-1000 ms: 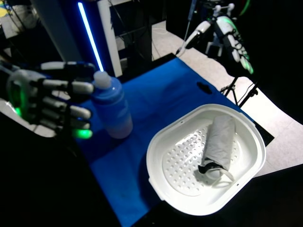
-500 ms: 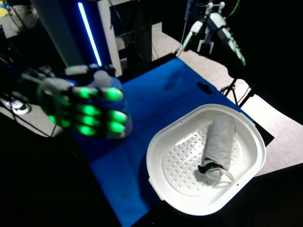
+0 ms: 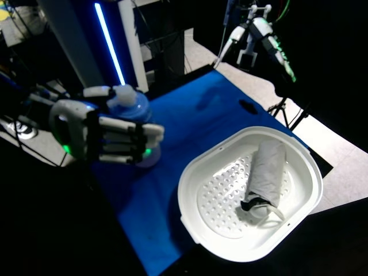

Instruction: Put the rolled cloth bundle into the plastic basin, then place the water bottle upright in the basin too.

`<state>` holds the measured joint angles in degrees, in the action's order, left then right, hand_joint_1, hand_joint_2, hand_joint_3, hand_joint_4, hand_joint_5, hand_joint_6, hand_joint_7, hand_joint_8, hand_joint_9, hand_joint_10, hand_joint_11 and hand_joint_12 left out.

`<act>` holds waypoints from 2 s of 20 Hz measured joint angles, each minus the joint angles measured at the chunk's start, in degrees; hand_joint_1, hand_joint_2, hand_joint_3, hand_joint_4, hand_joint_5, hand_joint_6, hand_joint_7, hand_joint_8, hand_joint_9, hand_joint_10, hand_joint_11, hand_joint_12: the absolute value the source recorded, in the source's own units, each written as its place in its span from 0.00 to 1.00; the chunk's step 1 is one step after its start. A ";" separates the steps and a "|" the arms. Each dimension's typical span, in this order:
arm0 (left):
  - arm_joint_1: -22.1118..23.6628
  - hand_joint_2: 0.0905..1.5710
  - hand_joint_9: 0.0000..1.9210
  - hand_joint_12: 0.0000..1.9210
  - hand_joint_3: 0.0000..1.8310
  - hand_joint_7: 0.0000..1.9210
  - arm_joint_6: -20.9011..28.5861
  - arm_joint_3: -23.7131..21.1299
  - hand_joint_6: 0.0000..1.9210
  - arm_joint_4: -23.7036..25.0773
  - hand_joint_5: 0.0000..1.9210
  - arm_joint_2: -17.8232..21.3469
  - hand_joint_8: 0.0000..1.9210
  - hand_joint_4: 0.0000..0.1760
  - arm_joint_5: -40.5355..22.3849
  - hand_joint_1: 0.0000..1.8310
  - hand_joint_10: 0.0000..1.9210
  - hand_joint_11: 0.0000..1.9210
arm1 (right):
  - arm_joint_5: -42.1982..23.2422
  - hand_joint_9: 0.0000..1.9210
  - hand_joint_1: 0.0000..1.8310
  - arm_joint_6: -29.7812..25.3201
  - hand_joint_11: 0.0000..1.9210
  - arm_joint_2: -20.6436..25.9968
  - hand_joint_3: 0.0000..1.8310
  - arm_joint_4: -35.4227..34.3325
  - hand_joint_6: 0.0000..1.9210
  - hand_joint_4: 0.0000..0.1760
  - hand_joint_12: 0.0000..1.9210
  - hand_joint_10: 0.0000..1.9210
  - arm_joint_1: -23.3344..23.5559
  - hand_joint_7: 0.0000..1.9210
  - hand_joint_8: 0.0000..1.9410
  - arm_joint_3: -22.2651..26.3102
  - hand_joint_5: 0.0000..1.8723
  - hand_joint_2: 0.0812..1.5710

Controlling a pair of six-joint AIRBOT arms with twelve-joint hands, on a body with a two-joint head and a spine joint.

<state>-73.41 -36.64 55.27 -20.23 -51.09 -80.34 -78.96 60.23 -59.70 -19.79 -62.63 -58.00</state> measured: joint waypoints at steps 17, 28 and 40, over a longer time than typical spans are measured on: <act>-0.52 0.52 0.00 0.00 0.00 0.00 0.22 0.02 0.00 -0.42 0.00 -0.55 0.00 1.00 0.57 0.39 0.00 0.00 | 6.58 0.74 0.59 -0.02 0.71 4.87 0.00 11.74 0.69 0.00 1.00 0.97 18.21 0.69 0.85 -5.14 0.40 0.78; -0.50 0.52 0.00 0.00 0.00 0.00 0.94 0.79 0.00 0.04 0.00 -1.03 0.00 1.00 0.94 0.33 0.00 0.00 | 25.27 0.68 0.60 2.78 0.70 -2.84 0.00 12.74 0.62 0.00 1.00 1.00 33.46 0.56 0.96 -17.33 0.45 0.75; 0.85 0.53 0.00 0.00 0.00 0.00 2.60 3.30 0.00 1.11 0.00 -1.86 0.00 1.00 1.20 0.35 0.00 0.00 | 35.82 0.66 0.56 2.86 0.69 -16.90 0.00 7.17 0.66 0.00 1.00 1.00 35.19 0.52 0.99 -31.93 0.42 0.77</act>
<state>-72.55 -34.04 58.57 -19.11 -52.95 -79.13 -43.13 63.09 -76.60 -12.62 -27.44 -89.93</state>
